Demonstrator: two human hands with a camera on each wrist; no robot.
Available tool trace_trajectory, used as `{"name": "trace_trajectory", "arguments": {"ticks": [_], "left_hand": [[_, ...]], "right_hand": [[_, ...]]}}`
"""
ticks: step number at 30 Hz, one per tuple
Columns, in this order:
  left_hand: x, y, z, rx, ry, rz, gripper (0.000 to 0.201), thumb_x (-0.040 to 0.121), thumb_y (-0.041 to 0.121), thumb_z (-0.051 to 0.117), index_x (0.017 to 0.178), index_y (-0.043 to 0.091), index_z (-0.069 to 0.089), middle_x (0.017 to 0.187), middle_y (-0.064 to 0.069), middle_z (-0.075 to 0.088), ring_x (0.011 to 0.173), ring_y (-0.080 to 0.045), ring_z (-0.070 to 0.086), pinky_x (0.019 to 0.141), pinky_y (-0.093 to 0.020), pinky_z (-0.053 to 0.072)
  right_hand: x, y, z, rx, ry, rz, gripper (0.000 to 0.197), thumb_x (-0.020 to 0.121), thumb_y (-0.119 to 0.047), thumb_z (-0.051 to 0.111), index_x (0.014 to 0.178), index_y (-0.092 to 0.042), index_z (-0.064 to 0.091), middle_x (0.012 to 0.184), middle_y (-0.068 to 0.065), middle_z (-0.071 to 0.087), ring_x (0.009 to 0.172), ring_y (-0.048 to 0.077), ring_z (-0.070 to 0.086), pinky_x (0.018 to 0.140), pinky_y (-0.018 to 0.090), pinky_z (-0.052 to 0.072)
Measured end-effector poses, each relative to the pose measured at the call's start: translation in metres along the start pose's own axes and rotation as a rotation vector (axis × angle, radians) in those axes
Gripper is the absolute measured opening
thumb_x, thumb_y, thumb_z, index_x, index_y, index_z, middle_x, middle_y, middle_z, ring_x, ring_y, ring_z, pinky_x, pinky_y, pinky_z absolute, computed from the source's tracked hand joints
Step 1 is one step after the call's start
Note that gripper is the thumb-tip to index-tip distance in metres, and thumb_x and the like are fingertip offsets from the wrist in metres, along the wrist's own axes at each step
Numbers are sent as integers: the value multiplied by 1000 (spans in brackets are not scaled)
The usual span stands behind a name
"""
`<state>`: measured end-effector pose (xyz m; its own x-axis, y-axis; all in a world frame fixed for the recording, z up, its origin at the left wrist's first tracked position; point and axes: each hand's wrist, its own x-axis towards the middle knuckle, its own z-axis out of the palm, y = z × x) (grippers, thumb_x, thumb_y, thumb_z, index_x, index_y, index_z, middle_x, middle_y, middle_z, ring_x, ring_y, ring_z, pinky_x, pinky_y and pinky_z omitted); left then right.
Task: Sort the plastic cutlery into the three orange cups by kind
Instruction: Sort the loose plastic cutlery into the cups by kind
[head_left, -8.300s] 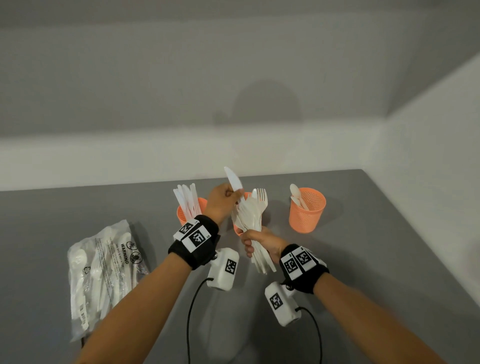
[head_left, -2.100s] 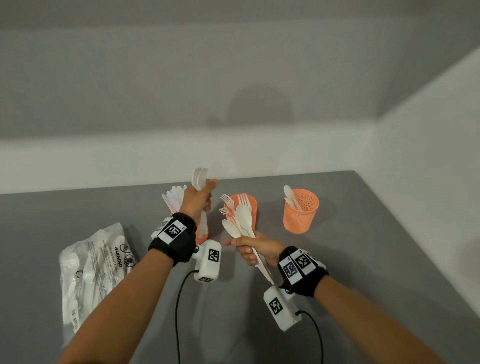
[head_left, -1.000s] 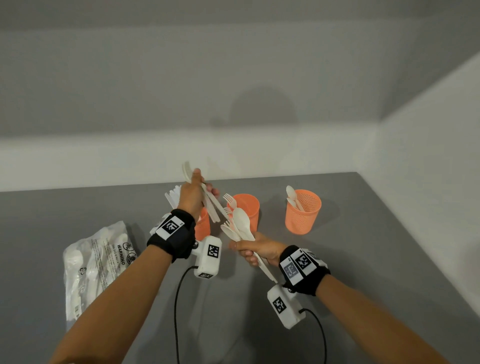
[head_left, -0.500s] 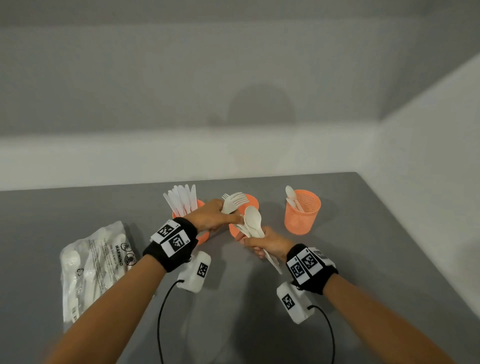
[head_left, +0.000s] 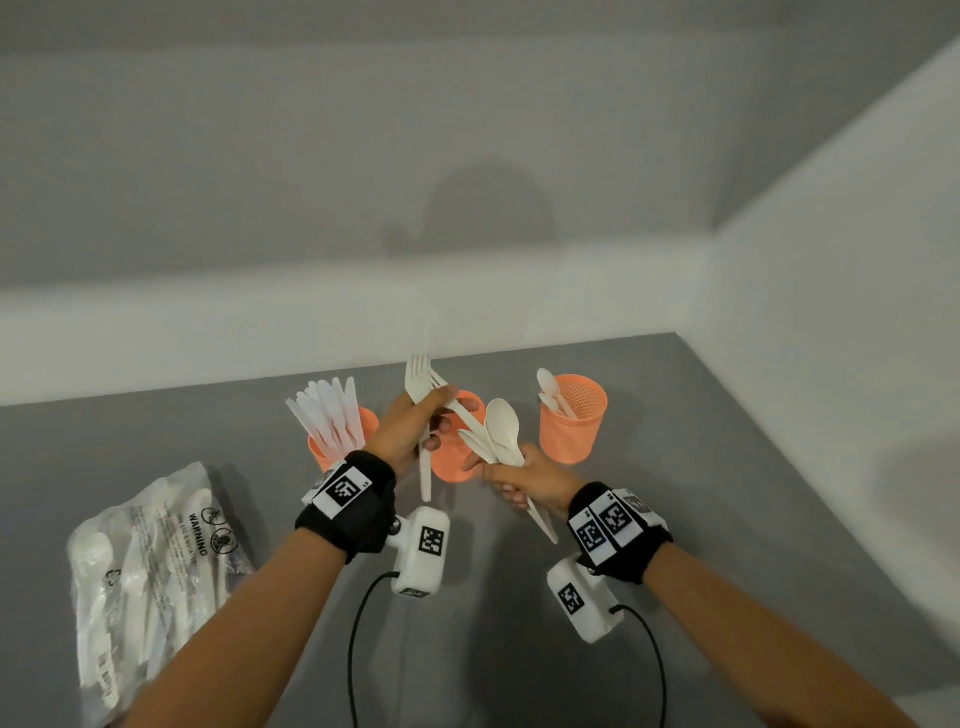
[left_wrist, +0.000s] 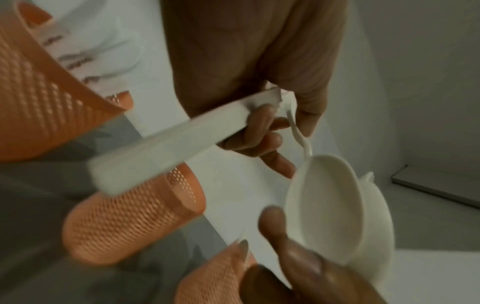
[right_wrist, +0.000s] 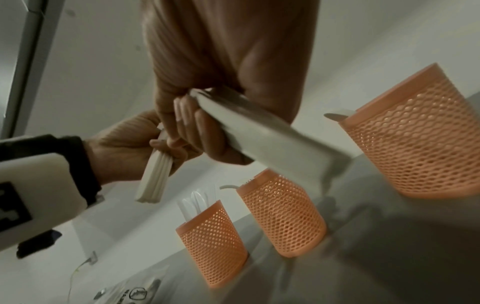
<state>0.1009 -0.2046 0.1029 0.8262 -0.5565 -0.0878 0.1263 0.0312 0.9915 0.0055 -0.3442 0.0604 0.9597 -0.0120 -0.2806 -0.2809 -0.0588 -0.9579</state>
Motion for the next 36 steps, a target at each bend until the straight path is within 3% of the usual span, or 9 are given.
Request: {"name": "trace_trajectory", "arguments": {"ticks": [4, 9, 12, 16, 21, 25, 29, 33, 36], "left_hand": [[7, 0, 24, -10, -48, -20, 20, 94, 12, 48, 76, 6, 56, 50, 5, 60, 37, -5, 40, 35, -14, 30], [30, 6, 28, -168, 138, 7, 24, 97, 22, 45, 77, 13, 55, 52, 6, 62, 48, -6, 57, 53, -21, 45], [42, 10, 21, -299, 293, 3, 19, 97, 24, 45, 82, 12, 50, 50, 2, 66, 51, -10, 66, 49, -22, 53], [54, 17, 12, -213, 496, 153, 28, 94, 24, 52, 68, 14, 45, 41, 5, 47, 35, -7, 47, 43, -20, 46], [74, 25, 16, -88, 630, 295, 32, 89, 33, 59, 64, 18, 45, 42, 8, 45, 35, -6, 43, 50, -22, 46], [85, 8, 28, -1, 655, 296, 37, 89, 33, 59, 58, 18, 45, 45, 3, 48, 37, -6, 46, 56, -26, 46], [91, -23, 37, 111, 666, 254, 39, 88, 29, 61, 54, 15, 48, 45, 2, 51, 45, -12, 50, 62, -29, 46], [93, -49, 38, 226, 646, 259, 13, 85, 14, 64, 84, 8, 52, 58, -5, 57, 47, -5, 55, 63, -32, 48], [93, -61, 40, 355, 631, 277, 27, 84, 1, 58, 107, 10, 50, 80, -7, 55, 71, -13, 58, 69, -20, 48]], "right_hand": [[-5, -3, -9, 42, -36, -4, 7, 90, -11, 58, 85, -15, 62, 41, -12, 35, 35, 2, 28, 38, 13, 25], [-8, 2, -29, -9, 14, 16, 24, 87, -20, 64, 71, -15, 47, 41, -10, 36, 34, 3, 30, 37, 14, 28], [-7, 1, -52, -16, 166, -41, 24, 86, -24, 65, 70, -18, 48, 45, -7, 37, 34, 5, 33, 39, 18, 31], [6, -21, -80, 39, 461, -188, 21, 82, -23, 70, 78, -8, 57, 57, 5, 51, 43, 14, 47, 43, 21, 38], [28, -53, -103, 331, 841, -342, 19, 82, -19, 70, 74, -20, 53, 68, -4, 54, 61, 8, 54, 60, 23, 45], [54, -47, -104, 403, 916, -350, 15, 82, -16, 70, 82, -13, 55, 74, -5, 57, 69, 6, 55, 61, 14, 45], [68, -31, -106, 388, 898, -261, 19, 83, -20, 69, 73, -14, 53, 64, -4, 51, 49, 1, 54, 44, 15, 43], [73, -7, -105, 301, 839, -178, 18, 81, -21, 68, 73, -24, 52, 69, -4, 56, 54, 9, 61, 47, 24, 54], [71, 1, -106, 139, 842, -238, 17, 82, -7, 63, 92, -17, 55, 86, 0, 54, 67, 10, 56, 47, 5, 44]]}}
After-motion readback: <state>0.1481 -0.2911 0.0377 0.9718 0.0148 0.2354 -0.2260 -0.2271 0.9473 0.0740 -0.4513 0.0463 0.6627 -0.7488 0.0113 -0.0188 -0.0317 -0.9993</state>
